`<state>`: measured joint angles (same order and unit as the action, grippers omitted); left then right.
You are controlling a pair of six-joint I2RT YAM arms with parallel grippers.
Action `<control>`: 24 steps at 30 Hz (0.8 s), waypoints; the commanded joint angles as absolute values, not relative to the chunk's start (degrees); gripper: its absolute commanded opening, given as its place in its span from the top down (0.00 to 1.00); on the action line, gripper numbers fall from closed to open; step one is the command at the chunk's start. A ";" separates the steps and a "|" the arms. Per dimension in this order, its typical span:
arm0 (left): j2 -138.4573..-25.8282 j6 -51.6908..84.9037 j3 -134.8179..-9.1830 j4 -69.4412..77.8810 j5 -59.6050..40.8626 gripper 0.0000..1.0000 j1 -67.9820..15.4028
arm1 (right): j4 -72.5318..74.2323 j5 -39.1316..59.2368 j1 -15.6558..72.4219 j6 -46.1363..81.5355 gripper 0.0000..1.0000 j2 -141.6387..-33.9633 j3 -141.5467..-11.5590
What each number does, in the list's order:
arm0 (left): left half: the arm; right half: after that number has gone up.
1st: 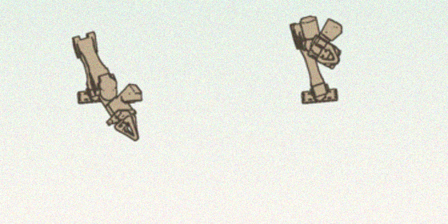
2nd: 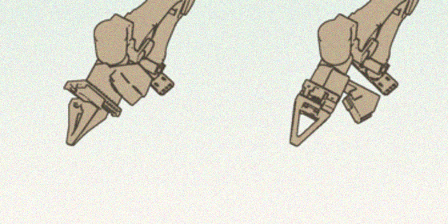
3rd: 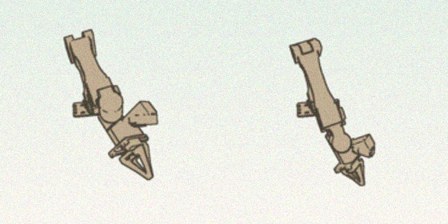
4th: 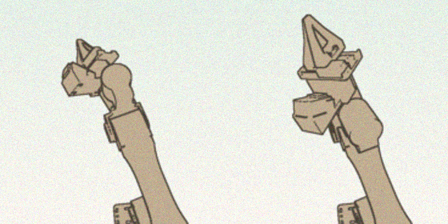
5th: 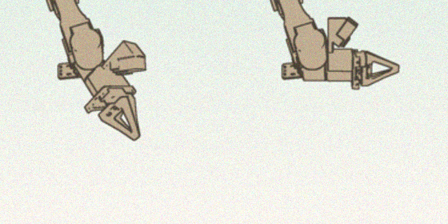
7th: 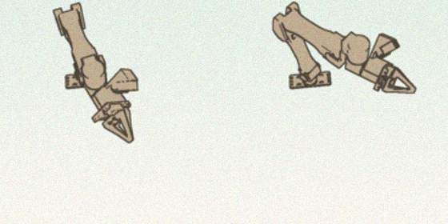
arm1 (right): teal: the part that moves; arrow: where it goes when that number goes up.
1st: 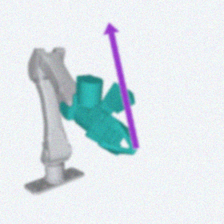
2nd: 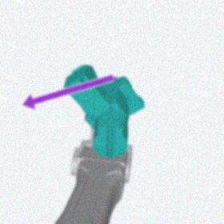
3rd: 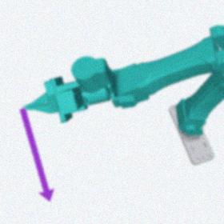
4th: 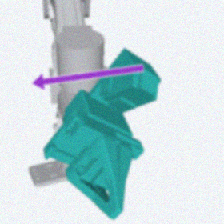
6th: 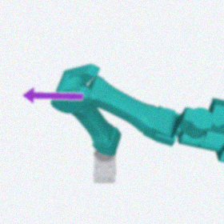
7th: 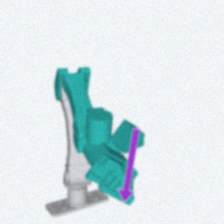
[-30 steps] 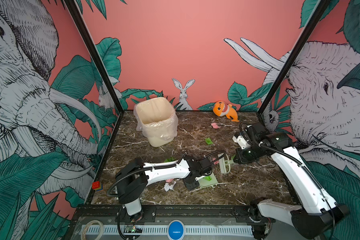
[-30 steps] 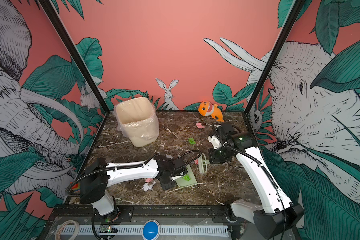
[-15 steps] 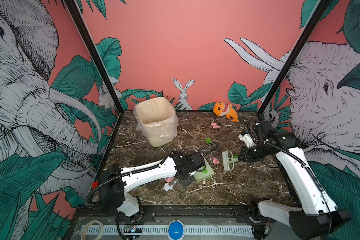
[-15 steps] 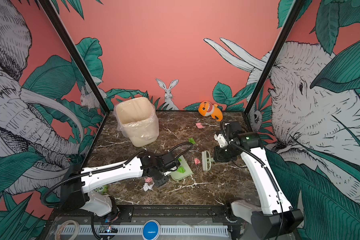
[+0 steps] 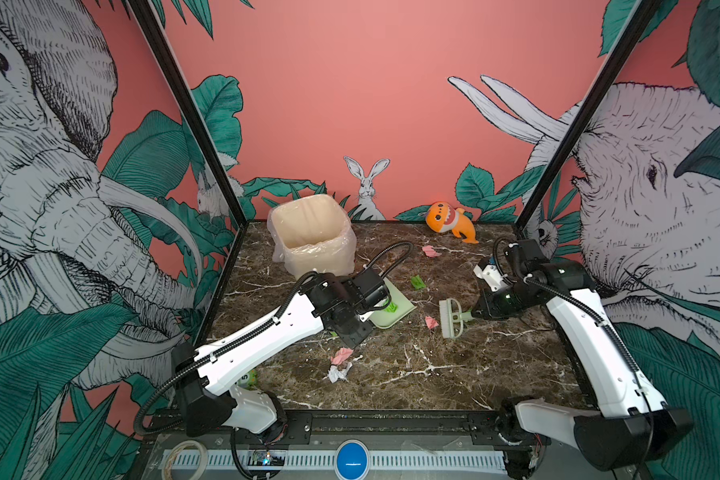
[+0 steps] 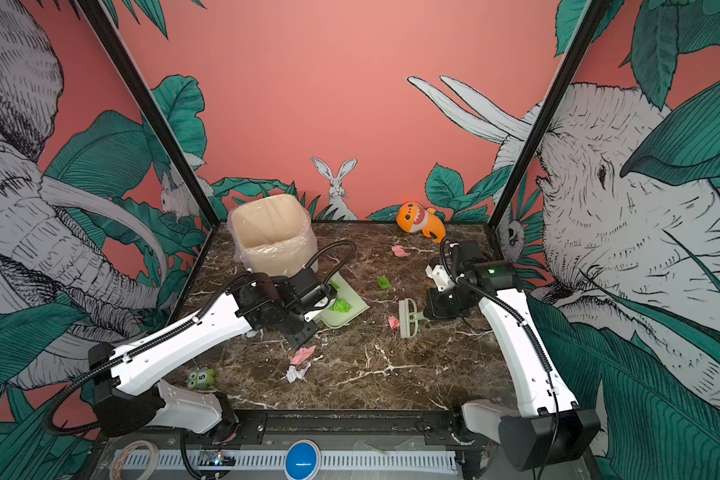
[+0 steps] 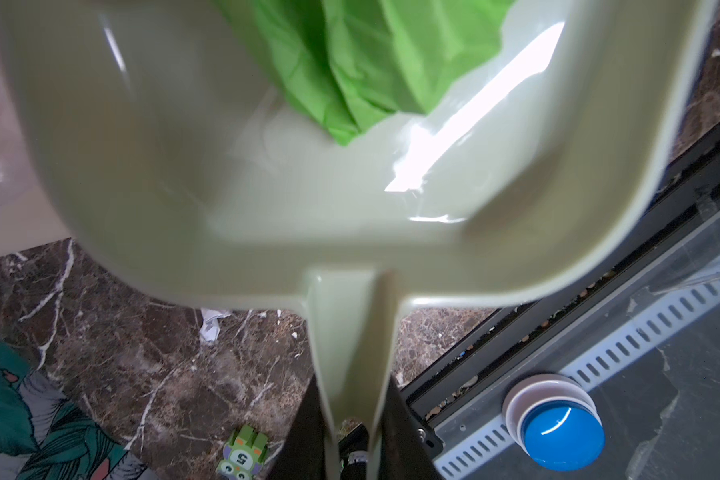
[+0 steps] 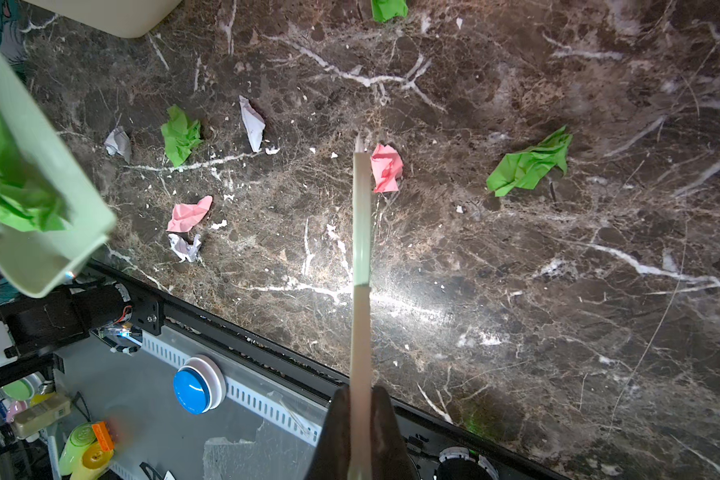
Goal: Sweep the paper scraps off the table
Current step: 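Lift the dustpan with the left gripper and carry it toward the bagged bin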
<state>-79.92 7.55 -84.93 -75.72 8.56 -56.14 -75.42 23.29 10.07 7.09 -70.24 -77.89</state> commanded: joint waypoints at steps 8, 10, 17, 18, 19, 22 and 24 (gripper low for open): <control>-78.96 5.40 -95.04 -86.69 10.02 0.90 -48.36 | -74.22 25.40 9.69 5.41 1.00 -70.60 -77.19; -79.56 4.93 -97.20 -87.80 10.19 0.90 -46.96 | -74.38 25.40 9.68 5.14 1.00 -70.52 -77.08; -80.00 5.05 -102.68 -89.62 11.21 0.90 -41.38 | -74.75 26.01 9.14 4.35 1.00 -70.58 -77.07; -79.85 5.18 -103.07 -89.81 11.54 0.90 -40.55 | -74.73 26.23 9.14 4.26 1.00 -70.69 -77.15; -79.60 5.19 -103.39 -89.95 11.93 0.90 -38.36 | -74.78 26.38 9.12 4.22 1.00 -70.74 -77.30; -78.72 5.25 -104.18 -89.92 12.48 0.90 -33.61 | -74.49 27.13 9.05 4.16 1.00 -70.99 -77.48; -78.32 5.17 -104.57 -89.59 12.49 0.90 -30.72 | -74.23 27.75 9.05 4.33 1.00 -71.18 -77.43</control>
<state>-80.14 5.10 -102.83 -87.48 11.46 -33.39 -74.35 25.85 9.32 5.48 -70.85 -77.10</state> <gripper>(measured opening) 0.195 0.064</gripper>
